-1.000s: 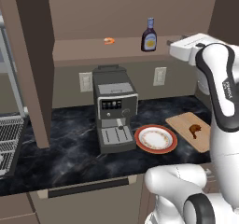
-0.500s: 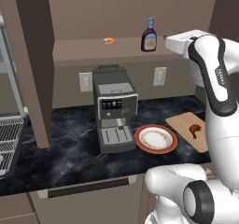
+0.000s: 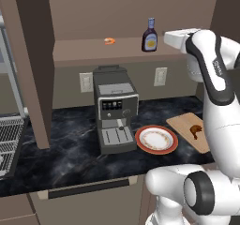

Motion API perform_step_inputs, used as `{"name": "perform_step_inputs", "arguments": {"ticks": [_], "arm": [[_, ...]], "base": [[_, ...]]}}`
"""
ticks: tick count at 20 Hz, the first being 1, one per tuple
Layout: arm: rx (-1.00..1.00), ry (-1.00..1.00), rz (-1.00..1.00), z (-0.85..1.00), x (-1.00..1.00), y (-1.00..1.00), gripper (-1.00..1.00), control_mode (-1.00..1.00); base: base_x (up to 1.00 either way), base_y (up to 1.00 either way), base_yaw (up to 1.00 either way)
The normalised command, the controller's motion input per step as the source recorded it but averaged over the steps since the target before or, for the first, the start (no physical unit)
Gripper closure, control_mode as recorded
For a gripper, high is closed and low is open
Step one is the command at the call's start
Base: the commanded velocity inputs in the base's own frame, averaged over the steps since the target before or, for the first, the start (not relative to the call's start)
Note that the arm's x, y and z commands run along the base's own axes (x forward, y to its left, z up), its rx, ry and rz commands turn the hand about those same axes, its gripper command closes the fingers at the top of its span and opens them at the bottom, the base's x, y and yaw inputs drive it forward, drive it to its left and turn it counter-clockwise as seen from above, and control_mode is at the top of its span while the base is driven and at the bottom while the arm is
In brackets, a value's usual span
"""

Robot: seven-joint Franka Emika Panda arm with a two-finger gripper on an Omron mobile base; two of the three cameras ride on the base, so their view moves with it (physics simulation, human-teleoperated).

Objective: Pick the chicken drumstick from the plate and place it on the cutting board. Then pick the condiment bottle from the cabinet and place it next to the cutting board.

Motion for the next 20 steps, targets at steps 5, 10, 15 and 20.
{"name": "perform_step_inputs", "arguments": {"ticks": [5,10,15,20], "arm": [[0.04,0.0,0.0,0.07,0.08,0.0,-1.0,-1.0],[0.0,0.0,0.0,0.04,0.0,0.01,-1.0,-1.0],[0.0,0.0,0.0,0.0,0.0,0.02,-1.0,-1.0],[0.0,0.0,-0.01,0.0,0.05,0.05,-1.0,-1.0]], "base": [[0.0,0.0,0.0],[0.0,0.0,0.0],[0.0,0.0,0.0],[0.0,0.0,0.0]]}}
